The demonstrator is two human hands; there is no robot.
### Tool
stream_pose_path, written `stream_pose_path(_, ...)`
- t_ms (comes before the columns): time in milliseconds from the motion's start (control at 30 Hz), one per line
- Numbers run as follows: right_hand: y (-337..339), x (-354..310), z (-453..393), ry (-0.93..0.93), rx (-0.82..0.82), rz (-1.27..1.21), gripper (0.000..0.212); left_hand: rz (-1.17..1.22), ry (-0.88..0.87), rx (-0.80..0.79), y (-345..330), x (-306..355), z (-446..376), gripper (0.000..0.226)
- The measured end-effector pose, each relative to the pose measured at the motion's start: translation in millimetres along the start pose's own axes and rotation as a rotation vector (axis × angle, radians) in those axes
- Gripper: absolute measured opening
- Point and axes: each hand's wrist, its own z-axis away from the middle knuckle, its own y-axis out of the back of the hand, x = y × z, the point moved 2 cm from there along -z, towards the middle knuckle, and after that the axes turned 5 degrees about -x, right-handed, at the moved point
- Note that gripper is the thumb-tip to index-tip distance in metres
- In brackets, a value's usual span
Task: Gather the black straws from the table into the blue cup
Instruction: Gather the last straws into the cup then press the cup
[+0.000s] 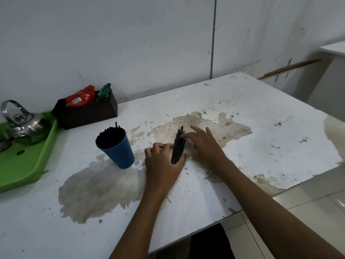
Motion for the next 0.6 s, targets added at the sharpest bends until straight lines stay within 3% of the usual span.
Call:
stream_pose_path(100, 0, 7, -6, -0.107, 0.081, -0.136, 0.052, 0.051, 0.005, -0.009, -1, -2, 0, 0.047)
stream_pose_path(167, -2, 7, -8, -0.163, 0.025, -0.062, 0.054, 0.082, 0.017, -0.008, 0, -3, 0, 0.04)
stream_pose_path(267, -4, 5, -9, -0.176, -0.031, 0.027, 0.047, 0.107, 0.036, -0.022, 2, -3, -3, 0.033)
stream_pose_path(400, -1, 4, -7, -0.162, 0.044, -0.132, 0.051, 0.094, 0.046, -0.109, 7, -3, -16, 0.029)
stream_pose_path(467, 5, 3, -4, -0.229, 0.109, -0.212, 0.057, 0.068, 0.045, -0.154, 9, -3, -23, 0.033)
stream_pose_path(600, 5, 0, -2, -0.312, 0.089, -0.165, 0.068, -0.039, 0.019, -0.22, 8, 7, -31, 0.061)
